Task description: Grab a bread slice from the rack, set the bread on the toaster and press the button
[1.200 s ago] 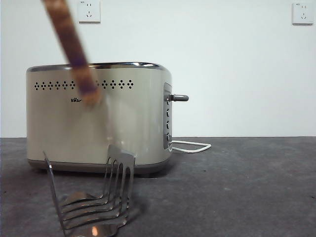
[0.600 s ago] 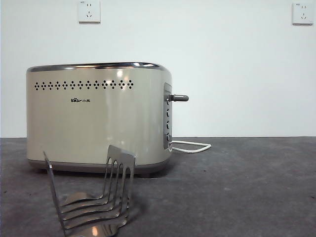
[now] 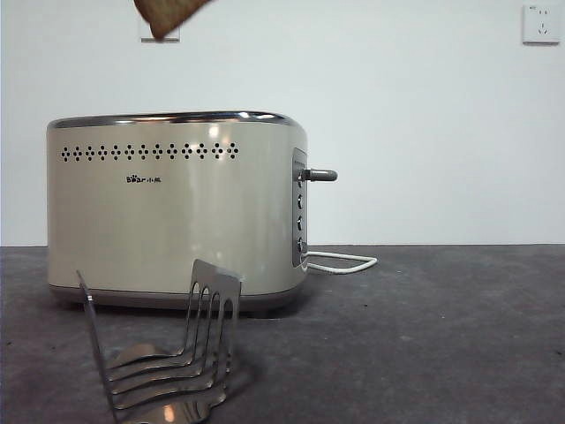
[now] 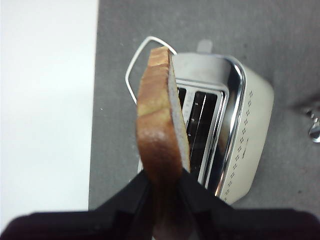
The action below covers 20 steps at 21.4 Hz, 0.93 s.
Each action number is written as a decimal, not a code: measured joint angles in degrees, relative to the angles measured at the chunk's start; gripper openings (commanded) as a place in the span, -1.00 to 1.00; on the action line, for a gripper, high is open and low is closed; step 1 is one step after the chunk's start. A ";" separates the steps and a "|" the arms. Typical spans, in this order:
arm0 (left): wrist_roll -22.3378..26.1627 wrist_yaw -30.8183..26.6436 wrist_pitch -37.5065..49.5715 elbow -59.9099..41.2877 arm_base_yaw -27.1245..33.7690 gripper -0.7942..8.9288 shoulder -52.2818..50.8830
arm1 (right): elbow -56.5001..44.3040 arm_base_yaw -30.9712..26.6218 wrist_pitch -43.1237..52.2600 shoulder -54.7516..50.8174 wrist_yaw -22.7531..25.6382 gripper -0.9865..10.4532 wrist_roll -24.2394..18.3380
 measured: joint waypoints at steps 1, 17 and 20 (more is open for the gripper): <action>0.70 -0.09 0.00 0.00 0.07 -0.86 0.81 | 0.00 0.00 -0.46 0.00 0.00 -0.84 0.00; 9.05 -6.60 -0.02 0.00 1.49 -0.86 9.49 | 0.00 0.00 -1.95 0.00 0.00 -0.84 0.00; 10.54 -7.32 -0.04 0.00 1.51 -0.86 9.70 | 0.00 0.00 -1.95 0.00 0.00 -0.84 0.00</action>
